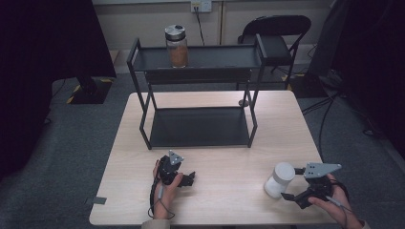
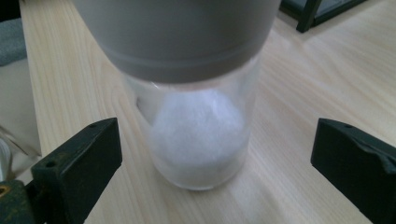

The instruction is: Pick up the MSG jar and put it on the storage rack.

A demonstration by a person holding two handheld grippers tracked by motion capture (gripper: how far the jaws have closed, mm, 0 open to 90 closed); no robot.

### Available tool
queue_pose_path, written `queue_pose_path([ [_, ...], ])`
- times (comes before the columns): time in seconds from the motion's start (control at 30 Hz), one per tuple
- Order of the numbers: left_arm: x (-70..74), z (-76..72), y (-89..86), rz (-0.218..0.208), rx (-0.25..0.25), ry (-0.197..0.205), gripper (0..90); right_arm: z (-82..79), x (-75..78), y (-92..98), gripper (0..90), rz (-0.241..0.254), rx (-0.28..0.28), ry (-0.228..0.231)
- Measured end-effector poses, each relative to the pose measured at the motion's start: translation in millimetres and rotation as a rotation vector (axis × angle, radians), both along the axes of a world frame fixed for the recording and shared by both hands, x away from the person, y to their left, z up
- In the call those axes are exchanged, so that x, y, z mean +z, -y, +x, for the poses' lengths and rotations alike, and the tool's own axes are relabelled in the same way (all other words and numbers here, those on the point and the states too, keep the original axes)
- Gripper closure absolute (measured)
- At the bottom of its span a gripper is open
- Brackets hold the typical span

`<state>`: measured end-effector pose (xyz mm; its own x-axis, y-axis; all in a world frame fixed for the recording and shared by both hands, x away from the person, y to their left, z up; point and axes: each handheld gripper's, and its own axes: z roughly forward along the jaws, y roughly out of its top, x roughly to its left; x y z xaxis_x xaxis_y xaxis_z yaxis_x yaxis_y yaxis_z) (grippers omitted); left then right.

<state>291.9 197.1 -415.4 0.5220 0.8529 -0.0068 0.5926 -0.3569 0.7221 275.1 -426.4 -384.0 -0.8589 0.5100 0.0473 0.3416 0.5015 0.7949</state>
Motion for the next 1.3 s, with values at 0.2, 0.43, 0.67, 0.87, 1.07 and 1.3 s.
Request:
queue_pose_path([
  [0.2, 0.0, 0.0, 0.0, 0.0, 0.0, 0.0, 0.0, -0.1, 3.8, -3.2, 0.8, 0.023, -0.002, 0.012],
  [0.43, 0.0, 0.0, 0.0, 0.0, 0.0, 0.0, 0.0, 0.7, 4.3, -3.2, 3.3, 0.075, -0.008, 0.019],
  [0.67, 0.1, 0.0, 0.0, 0.0, 0.0, 0.0, 0.0, 3.4, 2.0, -4.5, 12.1, 0.117, 0.007, 0.033],
  [0.87, 0.1, 0.0, 0.0, 0.0, 0.0, 0.0, 0.0, 4.5, -1.0, -5.4, 21.2, 0.134, 0.017, 0.052],
  [1.07, 0.0, 0.0, 0.0, 0.0, 0.0, 0.0, 0.0, 7.8, -1.0, -9.2, 30.1, 0.137, 0.046, 0.069],
  [1.3, 0.0, 0.0, 0.0, 0.0, 0.0, 0.0, 0.0, 6.8, -1.3, -12.5, 33.9, 0.126, 0.06, 0.096],
])
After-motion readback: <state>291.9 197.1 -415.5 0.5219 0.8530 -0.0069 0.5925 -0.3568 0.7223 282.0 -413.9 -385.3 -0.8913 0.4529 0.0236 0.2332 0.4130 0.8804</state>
